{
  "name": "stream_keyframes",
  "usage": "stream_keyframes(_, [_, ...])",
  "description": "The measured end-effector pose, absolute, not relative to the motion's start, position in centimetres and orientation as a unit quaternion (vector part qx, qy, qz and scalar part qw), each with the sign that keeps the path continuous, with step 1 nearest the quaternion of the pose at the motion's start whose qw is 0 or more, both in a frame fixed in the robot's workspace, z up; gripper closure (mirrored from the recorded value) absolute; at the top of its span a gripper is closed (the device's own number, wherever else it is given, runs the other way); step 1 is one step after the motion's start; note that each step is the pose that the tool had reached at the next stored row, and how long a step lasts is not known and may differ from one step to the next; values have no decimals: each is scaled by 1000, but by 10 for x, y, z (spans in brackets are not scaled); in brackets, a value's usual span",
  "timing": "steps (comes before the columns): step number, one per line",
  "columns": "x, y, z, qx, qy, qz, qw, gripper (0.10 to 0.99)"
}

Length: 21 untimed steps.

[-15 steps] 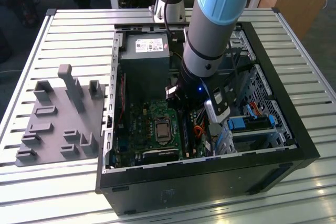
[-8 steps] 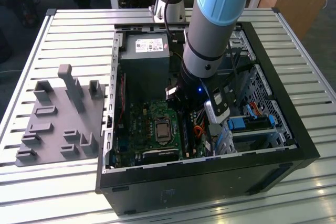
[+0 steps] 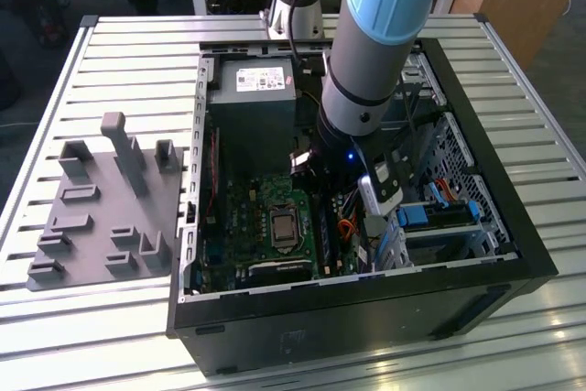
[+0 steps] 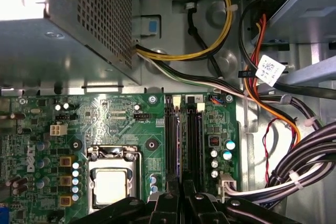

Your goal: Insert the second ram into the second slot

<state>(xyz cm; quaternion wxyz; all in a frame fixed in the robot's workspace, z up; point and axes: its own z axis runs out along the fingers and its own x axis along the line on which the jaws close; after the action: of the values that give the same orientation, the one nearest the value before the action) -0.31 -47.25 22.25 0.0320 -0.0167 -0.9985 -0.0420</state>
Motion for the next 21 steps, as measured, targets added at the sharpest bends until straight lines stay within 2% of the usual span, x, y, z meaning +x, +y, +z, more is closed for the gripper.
stream_keyframes(21, [-3, -471, 218, -15, -998, -42, 33, 949])
